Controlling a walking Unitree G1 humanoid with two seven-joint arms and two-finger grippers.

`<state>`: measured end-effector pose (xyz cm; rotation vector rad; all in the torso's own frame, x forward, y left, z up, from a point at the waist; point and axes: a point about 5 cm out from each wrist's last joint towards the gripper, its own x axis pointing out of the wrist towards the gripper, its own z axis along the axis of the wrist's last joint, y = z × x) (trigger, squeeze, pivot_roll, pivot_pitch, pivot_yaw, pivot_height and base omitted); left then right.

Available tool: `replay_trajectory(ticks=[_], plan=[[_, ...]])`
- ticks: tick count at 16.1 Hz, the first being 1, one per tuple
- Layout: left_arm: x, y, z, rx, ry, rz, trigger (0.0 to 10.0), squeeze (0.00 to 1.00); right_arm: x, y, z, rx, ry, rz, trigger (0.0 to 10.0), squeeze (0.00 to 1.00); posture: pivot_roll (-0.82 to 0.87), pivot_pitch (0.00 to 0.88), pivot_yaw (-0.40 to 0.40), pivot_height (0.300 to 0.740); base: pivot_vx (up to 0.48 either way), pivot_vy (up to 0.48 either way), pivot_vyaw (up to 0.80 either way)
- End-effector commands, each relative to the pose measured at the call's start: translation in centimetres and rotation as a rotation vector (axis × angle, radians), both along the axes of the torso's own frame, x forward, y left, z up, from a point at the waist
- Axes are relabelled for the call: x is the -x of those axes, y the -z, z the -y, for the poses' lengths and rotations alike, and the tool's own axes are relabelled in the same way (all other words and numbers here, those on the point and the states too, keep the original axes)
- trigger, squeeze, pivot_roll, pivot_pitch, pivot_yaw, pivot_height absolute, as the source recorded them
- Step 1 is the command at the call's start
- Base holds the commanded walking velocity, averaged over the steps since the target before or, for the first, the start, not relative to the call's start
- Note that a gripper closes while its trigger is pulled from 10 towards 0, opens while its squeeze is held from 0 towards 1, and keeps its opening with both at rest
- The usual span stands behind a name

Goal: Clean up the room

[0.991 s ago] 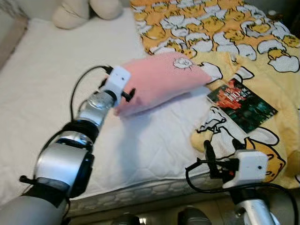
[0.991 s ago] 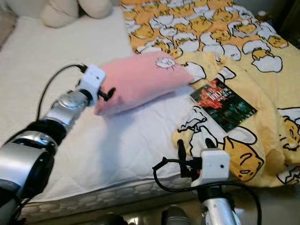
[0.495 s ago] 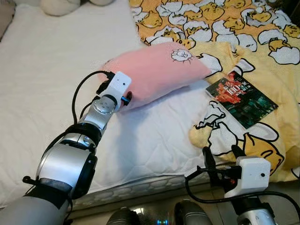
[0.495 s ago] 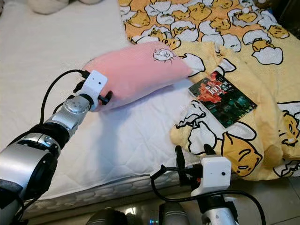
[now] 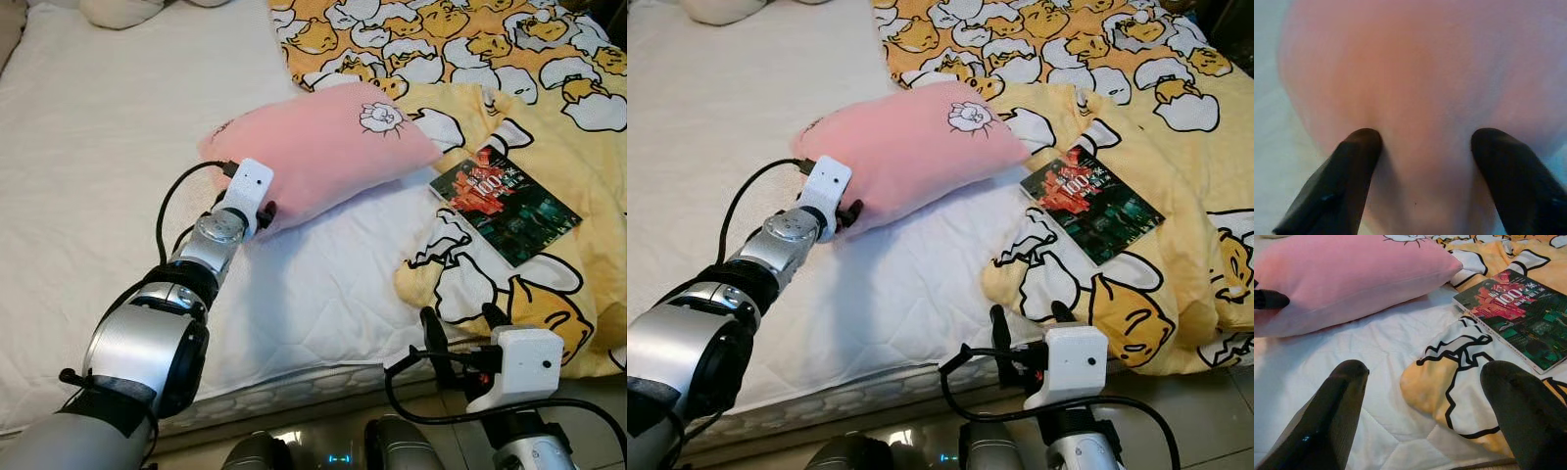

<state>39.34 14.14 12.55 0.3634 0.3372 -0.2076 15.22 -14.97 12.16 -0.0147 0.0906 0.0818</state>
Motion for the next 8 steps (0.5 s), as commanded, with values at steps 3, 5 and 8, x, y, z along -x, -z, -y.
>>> replay_trajectory(ticks=[3, 5, 8], plan=[[0.83, 1.82, -0.02, 0.043, -0.002, -0.108, 0.0, 0.00, 0.07, 0.02, -0.08, -0.012, 0.005, -0.014, 10.0, 0.00, -0.29, 0.176, 0.090, 0.710, 0.000, 0.000, 0.00], [0.94, 2.02, -0.01, 0.061, -0.004, -0.129, 0.0, 0.00, 0.16, 0.13, -0.08, -0.014, 0.007, -0.022, 10.0, 0.00, -0.29, 0.177, 0.090, 0.710, 0.000, 0.000, 0.00], [0.87, 1.86, 0.05, 0.074, 0.001, -0.128, 0.0, 0.00, -0.03, 0.25, -0.09, -0.016, 0.007, -0.026, 10.0, 0.00, -0.29, 0.171, 0.091, 0.710, 0.000, 0.000, 0.00]])
